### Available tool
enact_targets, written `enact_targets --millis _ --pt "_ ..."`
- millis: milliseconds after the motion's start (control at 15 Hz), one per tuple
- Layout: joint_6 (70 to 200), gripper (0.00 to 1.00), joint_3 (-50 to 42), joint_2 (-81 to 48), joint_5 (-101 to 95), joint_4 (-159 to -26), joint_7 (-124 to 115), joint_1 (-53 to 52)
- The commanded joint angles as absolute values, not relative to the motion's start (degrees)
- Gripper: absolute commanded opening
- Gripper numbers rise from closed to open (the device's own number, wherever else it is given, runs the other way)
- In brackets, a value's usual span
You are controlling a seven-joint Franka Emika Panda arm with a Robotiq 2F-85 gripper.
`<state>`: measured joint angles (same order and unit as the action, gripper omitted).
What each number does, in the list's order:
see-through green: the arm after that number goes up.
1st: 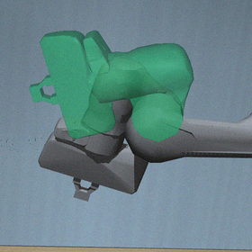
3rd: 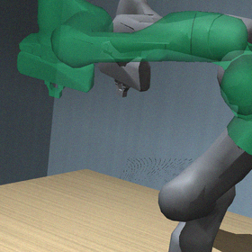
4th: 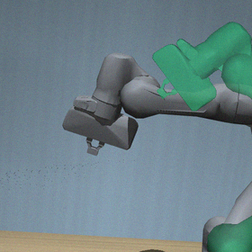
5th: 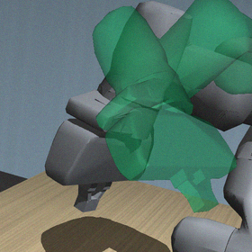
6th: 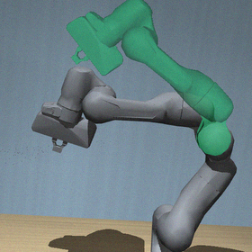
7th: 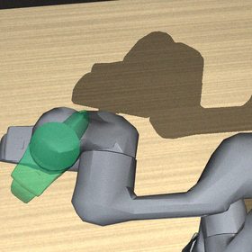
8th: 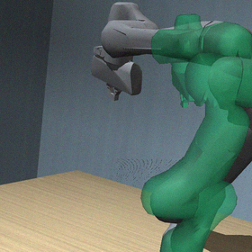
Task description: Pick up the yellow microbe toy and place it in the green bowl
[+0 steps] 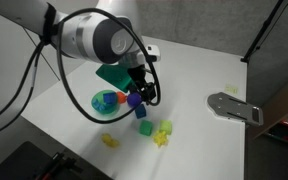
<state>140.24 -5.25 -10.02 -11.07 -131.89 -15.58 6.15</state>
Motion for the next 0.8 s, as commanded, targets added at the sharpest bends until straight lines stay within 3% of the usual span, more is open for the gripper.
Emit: enact_targets --millis 0,333,733 --pt "144.31 1.0 -6.54 -16.81 -5.43 -127.94 -9.85 7.7" --pt "145.92 1.0 -5.85 -23.85 4.55 -124.27 -0.31 11.67" --pt "146.38 1.0 -10.0 -30.15 1.93 -121.13 -4.07 11.12"
